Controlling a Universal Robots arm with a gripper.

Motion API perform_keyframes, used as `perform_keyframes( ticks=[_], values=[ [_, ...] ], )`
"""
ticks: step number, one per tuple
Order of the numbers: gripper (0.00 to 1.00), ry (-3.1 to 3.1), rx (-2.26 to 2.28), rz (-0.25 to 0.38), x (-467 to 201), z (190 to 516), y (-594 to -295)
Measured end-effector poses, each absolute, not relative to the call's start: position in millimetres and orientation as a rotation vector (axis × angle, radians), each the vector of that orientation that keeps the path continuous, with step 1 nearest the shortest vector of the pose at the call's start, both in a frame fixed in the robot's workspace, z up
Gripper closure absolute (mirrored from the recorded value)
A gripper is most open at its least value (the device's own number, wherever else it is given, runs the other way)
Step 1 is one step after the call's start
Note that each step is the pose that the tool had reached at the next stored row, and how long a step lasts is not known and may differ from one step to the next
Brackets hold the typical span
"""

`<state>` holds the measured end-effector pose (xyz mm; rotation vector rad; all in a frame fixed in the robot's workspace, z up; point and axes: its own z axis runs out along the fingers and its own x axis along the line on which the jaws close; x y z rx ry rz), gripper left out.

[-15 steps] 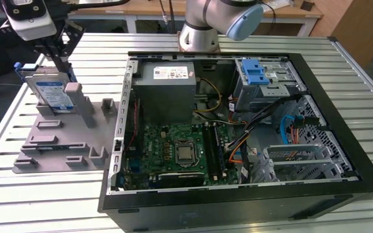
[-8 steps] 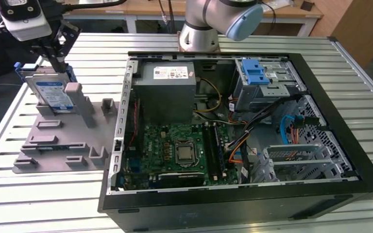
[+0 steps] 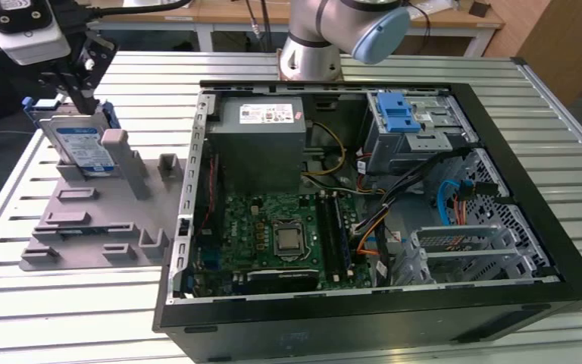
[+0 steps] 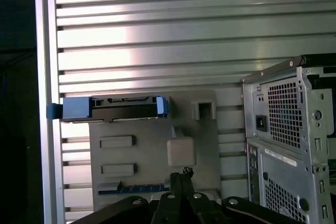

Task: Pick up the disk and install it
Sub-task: 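Reach for the disk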

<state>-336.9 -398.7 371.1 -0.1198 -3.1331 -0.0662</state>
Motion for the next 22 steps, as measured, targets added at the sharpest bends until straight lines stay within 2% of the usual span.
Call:
perform_keyframes(
  ticks=[22],
  values=[
    [0.89, -3.133, -0.120, -0.066, -370, 368, -389]
  ],
)
